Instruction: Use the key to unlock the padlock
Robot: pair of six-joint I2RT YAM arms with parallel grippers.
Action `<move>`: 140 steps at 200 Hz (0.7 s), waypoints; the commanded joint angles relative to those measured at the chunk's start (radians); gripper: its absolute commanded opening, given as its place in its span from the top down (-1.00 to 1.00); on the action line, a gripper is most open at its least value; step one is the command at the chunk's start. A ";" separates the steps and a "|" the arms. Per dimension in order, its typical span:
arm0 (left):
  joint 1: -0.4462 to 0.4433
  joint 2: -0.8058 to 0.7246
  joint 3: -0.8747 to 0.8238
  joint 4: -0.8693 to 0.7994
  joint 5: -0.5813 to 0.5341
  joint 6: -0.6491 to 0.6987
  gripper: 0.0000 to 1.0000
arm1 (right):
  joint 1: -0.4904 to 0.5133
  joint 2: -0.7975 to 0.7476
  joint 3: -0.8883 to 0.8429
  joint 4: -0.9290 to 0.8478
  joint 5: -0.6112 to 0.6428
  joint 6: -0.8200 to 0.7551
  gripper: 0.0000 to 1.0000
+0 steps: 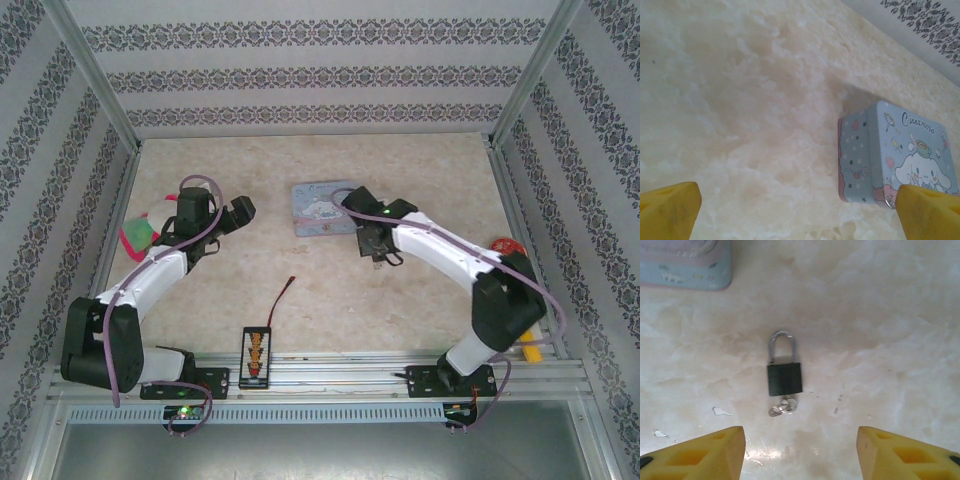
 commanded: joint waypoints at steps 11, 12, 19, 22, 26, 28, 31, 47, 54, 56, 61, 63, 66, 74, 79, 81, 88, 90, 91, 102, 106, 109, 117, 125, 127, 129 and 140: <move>0.019 -0.074 -0.026 -0.022 -0.096 0.088 -0.99 | -0.086 -0.157 -0.090 0.062 -0.008 -0.033 -0.34; 0.019 -0.076 -0.027 -0.022 -0.099 0.089 -0.99 | -0.089 -0.162 -0.094 0.064 -0.010 -0.034 -0.34; 0.020 -0.090 -0.034 -0.021 -0.119 0.103 -0.99 | -0.112 -0.201 -0.118 0.093 -0.021 -0.041 -0.38; 0.020 -0.096 -0.036 -0.020 -0.130 0.109 -0.99 | -0.122 -0.216 -0.129 0.106 -0.024 -0.044 -0.39; 0.020 -0.104 -0.040 -0.018 -0.143 0.114 -0.99 | -0.136 -0.238 -0.145 0.123 -0.032 -0.050 -0.41; 0.020 -0.109 -0.043 -0.016 -0.151 0.120 -0.99 | -0.144 -0.250 -0.151 0.134 -0.036 -0.051 -0.42; 0.021 -0.114 -0.045 -0.015 -0.163 0.124 -0.99 | -0.155 -0.267 -0.164 0.149 -0.042 -0.055 -0.44; 0.021 -0.147 -0.070 0.007 -0.210 0.155 -0.99 | -0.210 -0.343 -0.230 0.226 -0.078 -0.076 -0.96; 0.021 -0.161 -0.080 0.017 -0.229 0.170 -0.99 | -0.231 -0.371 -0.253 0.250 -0.086 -0.087 -0.96; 0.021 -0.166 -0.084 0.022 -0.234 0.173 -0.99 | -0.237 -0.378 -0.259 0.257 -0.088 -0.090 -0.96; 0.021 -0.177 -0.095 0.032 -0.247 0.186 -0.99 | -0.247 -0.398 -0.274 0.275 -0.088 -0.098 -0.96; 0.022 -0.181 -0.099 0.037 -0.252 0.190 -0.99 | -0.251 -0.405 -0.280 0.282 -0.088 -0.102 -0.96; 0.021 -0.187 -0.107 0.047 -0.259 0.199 -0.99 | -0.256 -0.416 -0.289 0.293 -0.085 -0.107 -0.97; 0.023 -0.205 -0.127 0.068 -0.284 0.219 -0.99 | -0.269 -0.445 -0.313 0.324 -0.081 -0.123 -0.97; 0.023 -0.216 -0.140 0.082 -0.300 0.234 -0.99 | -0.276 -0.462 -0.329 0.346 -0.078 -0.133 -0.96; 0.023 -0.221 -0.146 0.089 -0.307 0.239 -0.99 | -0.277 -0.471 -0.336 0.355 -0.078 -0.138 -0.96; 0.025 -0.237 -0.168 0.118 -0.328 0.262 -0.98 | -0.285 -0.498 -0.360 0.387 -0.071 -0.151 -0.96; 0.024 -0.242 -0.175 0.125 -0.333 0.268 -0.99 | -0.287 -0.505 -0.367 0.398 -0.069 -0.153 -0.96; 0.025 -0.244 -0.178 0.130 -0.336 0.271 -0.99 | -0.289 -0.508 -0.370 0.403 -0.068 -0.156 -0.96; 0.027 -0.266 -0.217 0.184 -0.362 0.307 -0.98 | -0.297 -0.550 -0.411 0.462 -0.062 -0.178 -0.96; 0.028 -0.273 -0.231 0.204 -0.372 0.321 -0.98 | -0.300 -0.566 -0.430 0.492 -0.060 -0.188 -0.97; 0.029 -0.279 -0.241 0.221 -0.378 0.331 -0.99 | -0.301 -0.580 -0.446 0.516 -0.060 -0.193 -0.96; 0.033 -0.286 -0.267 0.263 -0.391 0.360 -0.98 | -0.311 -0.614 -0.487 0.575 -0.062 -0.210 -0.96; 0.039 -0.288 -0.285 0.299 -0.400 0.386 -0.98 | -0.325 -0.640 -0.525 0.633 -0.069 -0.219 -0.96; 0.040 -0.288 -0.290 0.309 -0.401 0.392 -0.98 | -0.329 -0.649 -0.532 0.646 -0.072 -0.221 -0.96; 0.043 -0.287 -0.295 0.318 -0.401 0.398 -0.98 | -0.333 -0.654 -0.541 0.657 -0.076 -0.222 -0.97; 0.059 -0.275 -0.310 0.357 -0.401 0.425 -0.98 | -0.361 -0.685 -0.579 0.707 -0.091 -0.222 -0.96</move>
